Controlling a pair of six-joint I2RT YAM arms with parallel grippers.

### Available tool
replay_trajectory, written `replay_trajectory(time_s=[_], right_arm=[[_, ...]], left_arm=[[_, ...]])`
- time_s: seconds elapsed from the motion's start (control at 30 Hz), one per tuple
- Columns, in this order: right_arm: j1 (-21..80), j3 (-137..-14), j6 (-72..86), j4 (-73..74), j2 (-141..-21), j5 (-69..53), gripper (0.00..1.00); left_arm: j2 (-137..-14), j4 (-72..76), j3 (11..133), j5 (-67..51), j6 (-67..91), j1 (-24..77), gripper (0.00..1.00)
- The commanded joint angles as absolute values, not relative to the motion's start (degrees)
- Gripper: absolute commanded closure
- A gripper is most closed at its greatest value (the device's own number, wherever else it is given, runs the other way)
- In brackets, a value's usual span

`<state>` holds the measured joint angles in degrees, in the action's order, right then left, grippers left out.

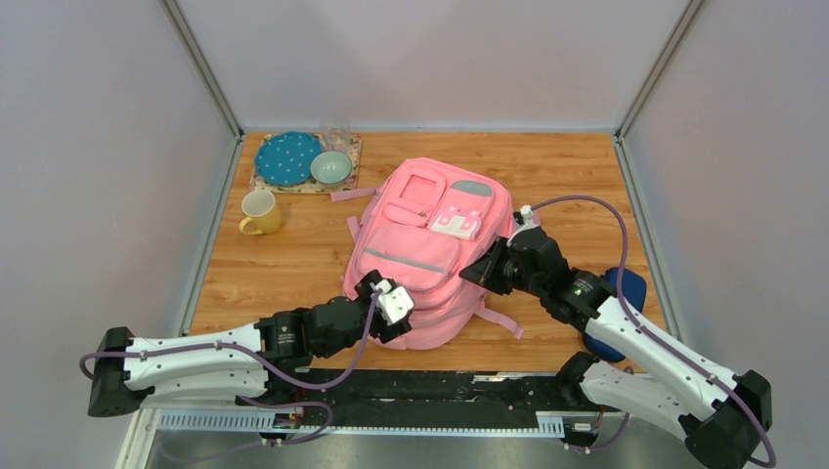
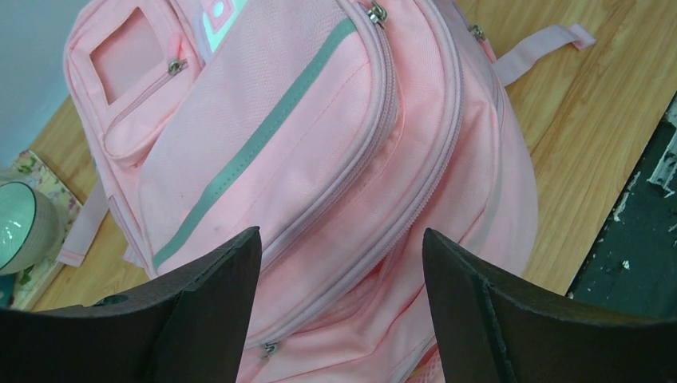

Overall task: Pack the student bag
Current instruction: Unzip the student bag at the center of the board.

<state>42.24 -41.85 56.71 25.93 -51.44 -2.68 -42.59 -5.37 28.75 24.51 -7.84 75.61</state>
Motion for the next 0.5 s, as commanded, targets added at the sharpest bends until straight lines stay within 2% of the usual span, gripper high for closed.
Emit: replay_trajectory(time_s=[0.0,0.17,0.3,0.43,0.47], right_arm=[[42.54,-46.84,55.90,20.83,-49.75,-5.10,1.00],[42.54,-47.29,55.81,21.00,-49.66,-5.27,1.00],[42.54,-47.02,55.81,21.18,-49.13,-5.54,1.00],[42.54,-46.58,55.72,21.97,-48.61,-4.92,1.00],[42.54,-46.50,55.72,22.15,-48.52,-4.83,1.00]], left_arm=[[-45.08,-4.31,27.86,23.30,-9.14,75.50,0.19],[-47.98,-3.52,27.34,24.52,-9.93,75.50,0.19],[-49.48,2.17,25.76,30.04,-11.86,75.50,0.19],[-50.71,6.76,25.49,34.10,-14.67,75.50,0.28],[-50.89,7.46,25.49,34.45,-15.11,75.50,0.33]])
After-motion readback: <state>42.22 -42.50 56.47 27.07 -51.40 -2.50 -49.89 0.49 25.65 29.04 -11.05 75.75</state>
